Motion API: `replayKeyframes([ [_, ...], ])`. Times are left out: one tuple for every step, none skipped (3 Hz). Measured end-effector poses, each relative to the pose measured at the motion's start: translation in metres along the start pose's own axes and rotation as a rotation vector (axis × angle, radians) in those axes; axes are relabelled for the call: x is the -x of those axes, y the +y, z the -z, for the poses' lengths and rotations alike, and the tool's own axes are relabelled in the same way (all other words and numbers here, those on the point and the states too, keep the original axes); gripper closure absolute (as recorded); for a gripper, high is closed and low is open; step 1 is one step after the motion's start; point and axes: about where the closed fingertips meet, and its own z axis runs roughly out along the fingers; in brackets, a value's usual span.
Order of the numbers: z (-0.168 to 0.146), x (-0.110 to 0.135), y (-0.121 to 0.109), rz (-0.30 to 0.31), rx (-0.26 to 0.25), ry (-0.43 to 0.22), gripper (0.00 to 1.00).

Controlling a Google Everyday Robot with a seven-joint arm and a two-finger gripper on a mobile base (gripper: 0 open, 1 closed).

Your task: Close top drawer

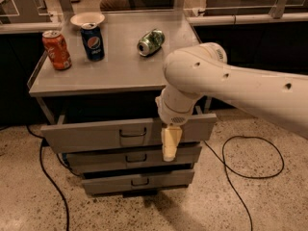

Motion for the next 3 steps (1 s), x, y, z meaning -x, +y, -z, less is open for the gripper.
replayKeyframes([
  [0.004,0.0,0.015,-0.109,0.112,-0.065,0.0],
  [-0.001,-0.002,0.028,-0.192,0.182,-0.097,0.0],
  [-0.01,-0.008,0.041,-0.187,0.172,-0.089,0.0],
])
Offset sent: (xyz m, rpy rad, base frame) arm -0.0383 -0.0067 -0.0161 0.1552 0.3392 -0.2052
